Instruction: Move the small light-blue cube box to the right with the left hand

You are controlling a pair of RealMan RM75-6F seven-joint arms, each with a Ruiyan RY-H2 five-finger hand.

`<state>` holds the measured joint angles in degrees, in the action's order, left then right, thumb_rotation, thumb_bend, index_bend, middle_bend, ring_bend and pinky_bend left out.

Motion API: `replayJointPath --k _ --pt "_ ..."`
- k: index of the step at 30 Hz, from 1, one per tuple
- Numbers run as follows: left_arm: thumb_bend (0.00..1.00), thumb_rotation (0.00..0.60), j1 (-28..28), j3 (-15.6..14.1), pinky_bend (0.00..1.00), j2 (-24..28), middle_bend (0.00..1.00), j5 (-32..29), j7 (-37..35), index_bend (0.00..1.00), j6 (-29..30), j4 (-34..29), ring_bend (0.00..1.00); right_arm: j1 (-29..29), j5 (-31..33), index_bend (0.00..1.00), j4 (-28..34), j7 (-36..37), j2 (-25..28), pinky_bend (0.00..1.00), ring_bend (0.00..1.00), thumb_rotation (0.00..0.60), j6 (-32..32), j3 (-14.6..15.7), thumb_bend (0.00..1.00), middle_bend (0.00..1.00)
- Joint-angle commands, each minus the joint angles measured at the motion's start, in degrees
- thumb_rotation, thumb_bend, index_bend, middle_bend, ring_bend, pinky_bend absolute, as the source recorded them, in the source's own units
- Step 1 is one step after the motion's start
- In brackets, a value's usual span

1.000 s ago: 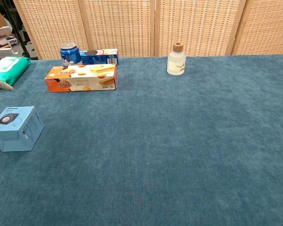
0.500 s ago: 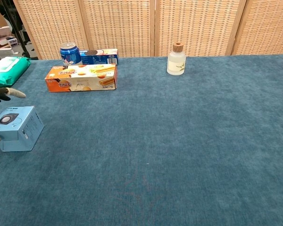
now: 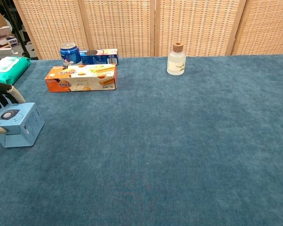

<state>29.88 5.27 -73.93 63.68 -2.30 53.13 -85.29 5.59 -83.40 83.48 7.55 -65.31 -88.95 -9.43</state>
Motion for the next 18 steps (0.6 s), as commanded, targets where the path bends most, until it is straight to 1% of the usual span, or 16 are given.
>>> replayJointPath --k 1,2,3,4,6,8,9,11,13,18 --pt "0.14 0.6 -0.65 0.64 0.29 2.72 0.39 0.89 -2.94 0.56 -0.24 -2.57 0.31 0.0 0.0 0.0 0.02 0.02 0.01 0.0 0.0 0.6 0.01 0.0 0.0 0.0" --pt "0.14 0.6 -0.83 0.83 0.29 3.92 0.39 1.59 -4.25 0.56 -0.33 -3.51 0.31 0.01 -0.01 0.0 0.03 0.0 0.01 0.0 0.0 0.6 0.02 0.01 0.0 0.0" --pt "0.14 0.6 -0.88 1.19 0.29 6.84 0.39 1.94 -6.99 0.56 -1.79 -5.62 0.31 0.02 -0.1 0.0 0.05 -0.05 0.0 0.0 0.0 0.6 0.04 0.07 0.0 0.0" --pt "0.15 0.6 -0.2 1.26 0.29 10.47 0.39 1.47 -8.88 0.56 -5.22 -7.75 0.31 0.03 -0.17 0.0 0.08 -0.11 -0.02 0.0 0.0 0.6 0.03 0.11 0.0 0.0" --pt "0.16 0.6 1.73 1.06 0.29 15.56 0.39 1.3 -11.13 0.56 -11.98 -10.34 0.31 0.05 -0.22 0.0 0.09 -0.21 -0.05 0.0 0.0 0.6 0.06 0.15 0.0 0.0" --pt "0.16 0.6 3.15 1.07 0.29 18.12 0.39 1.47 -13.44 0.56 -16.86 -11.59 0.31 0.07 -0.21 0.0 0.1 -0.31 -0.08 0.0 0.0 0.6 0.08 0.15 0.0 0.0" --pt "0.17 0.6 4.29 1.1 0.29 19.6 0.39 2.06 -14.93 0.56 -20.41 -11.93 0.31 0.09 -0.21 0.0 0.13 -0.41 -0.1 0.0 0.0 0.6 0.09 0.14 0.0 0.0" --pt "0.17 0.6 6.03 1.17 0.29 21.03 0.39 3.32 -16.61 0.56 -25.2 -11.45 0.31 0.1 -0.24 0.0 0.13 -0.53 -0.16 0.0 0.0 0.6 0.07 0.16 0.0 0.0" --pt "0.18 0.6 8.05 0.95 0.29 21.32 0.39 4.15 -16.85 0.58 -29.47 -9.65 0.31 0.09 -0.33 0.0 0.17 -0.7 -0.2 0.0 0.0 0.6 0.0 0.21 0.0 0.0" --pt "0.19 0.6 11.6 0.66 0.29 20.87 0.39 2.56 -18.49 0.59 -37.85 -7.14 0.31 0.03 -0.09 0.0 0.21 -0.68 -0.19 0.0 0.0 0.6 -0.04 0.1 0.0 0.0"
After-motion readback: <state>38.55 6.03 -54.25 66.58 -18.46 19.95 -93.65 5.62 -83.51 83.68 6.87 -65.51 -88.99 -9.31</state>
